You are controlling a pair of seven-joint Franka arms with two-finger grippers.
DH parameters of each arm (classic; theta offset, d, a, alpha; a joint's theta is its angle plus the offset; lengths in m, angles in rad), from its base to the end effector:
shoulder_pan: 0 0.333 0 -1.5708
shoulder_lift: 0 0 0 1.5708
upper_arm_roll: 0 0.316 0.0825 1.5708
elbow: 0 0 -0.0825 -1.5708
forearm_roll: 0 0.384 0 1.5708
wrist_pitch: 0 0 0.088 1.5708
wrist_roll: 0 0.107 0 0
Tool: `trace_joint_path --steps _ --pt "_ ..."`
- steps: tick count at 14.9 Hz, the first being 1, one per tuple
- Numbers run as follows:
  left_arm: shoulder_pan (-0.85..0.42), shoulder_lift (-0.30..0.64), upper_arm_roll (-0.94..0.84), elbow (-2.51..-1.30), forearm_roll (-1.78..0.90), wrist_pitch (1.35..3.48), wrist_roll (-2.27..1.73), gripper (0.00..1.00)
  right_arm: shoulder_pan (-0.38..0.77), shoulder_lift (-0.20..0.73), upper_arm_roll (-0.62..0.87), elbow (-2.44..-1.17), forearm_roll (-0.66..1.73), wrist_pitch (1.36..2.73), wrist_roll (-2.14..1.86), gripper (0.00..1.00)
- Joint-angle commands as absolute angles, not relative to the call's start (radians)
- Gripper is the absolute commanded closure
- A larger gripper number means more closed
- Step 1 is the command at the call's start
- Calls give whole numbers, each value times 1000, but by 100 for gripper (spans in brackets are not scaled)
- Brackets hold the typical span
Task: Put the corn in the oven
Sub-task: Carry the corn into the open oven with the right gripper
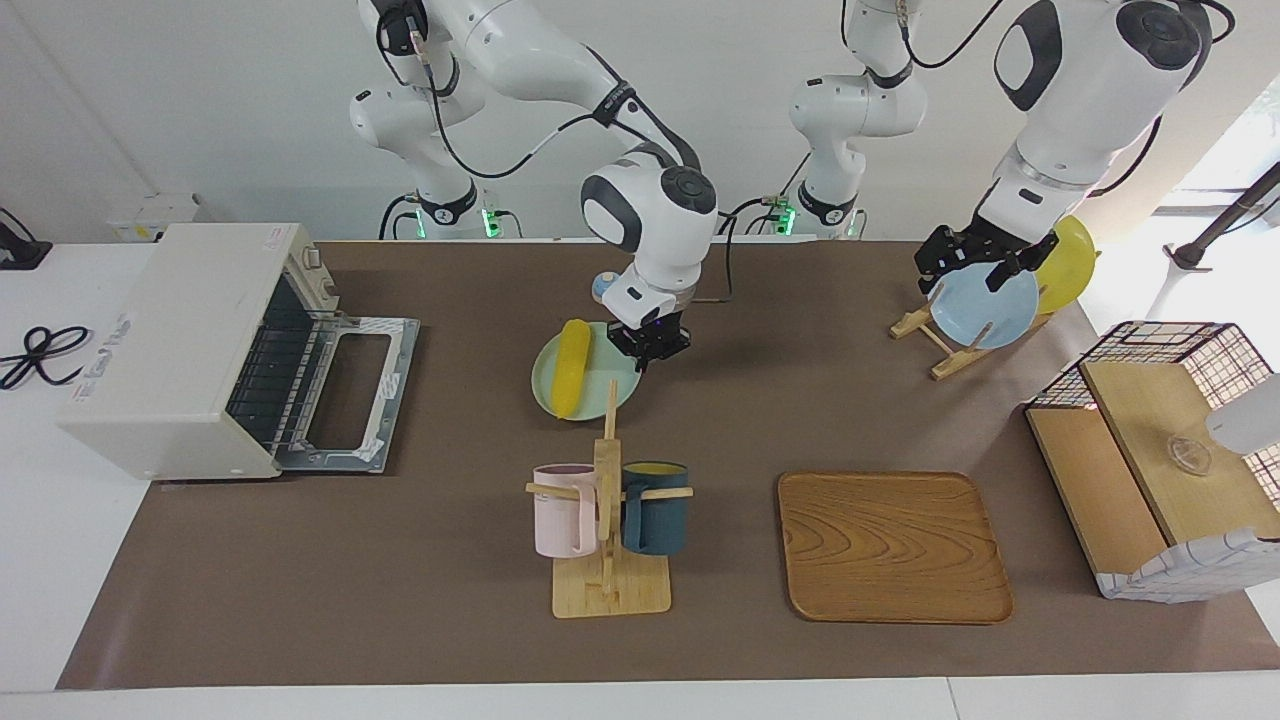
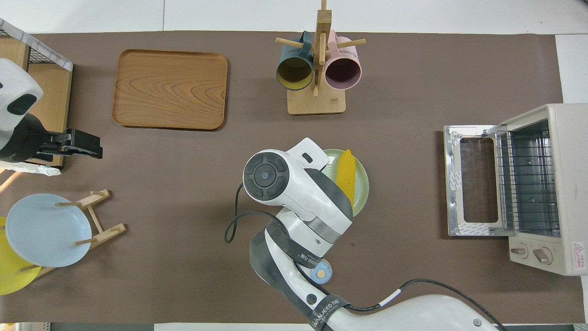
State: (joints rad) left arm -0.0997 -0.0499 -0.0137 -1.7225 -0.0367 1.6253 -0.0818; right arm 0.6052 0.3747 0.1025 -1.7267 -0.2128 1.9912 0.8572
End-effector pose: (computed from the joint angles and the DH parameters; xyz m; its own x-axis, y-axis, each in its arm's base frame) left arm 0.5360 -0.0650 0.5848 0.9983 -0.0295 -0.0501 -0.0279 -0.9991 0.0318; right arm 0.4996 0.4030 0.3595 0.9979 -0.0537 0.0362 -0.0594 -0.9818 0.1806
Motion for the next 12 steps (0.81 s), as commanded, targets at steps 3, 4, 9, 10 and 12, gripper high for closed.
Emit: trace_joint_path --steps 3,4,9,10,12 --pt "-94 -69 -18 -1740 -20 1640 -80 0 517 305 110 -1764 -267 1869 778 100" --pt "-94 -69 -18 -1741 -20 1640 -80 0 493 284 109 -1788 -268 1858 764 100" --pt "-94 -69 -18 -1741 -20 1640 -80 0 342 155 109 -1922 -290 1855 670 100" --pt "-94 -71 -18 -1740 -20 1640 -80 0 316 128 109 -1954 -302 1853 658 100" --pt "-94 -69 -18 -1740 -20 1640 -80 0 247 94 109 -1988 -330 1847 620 100"
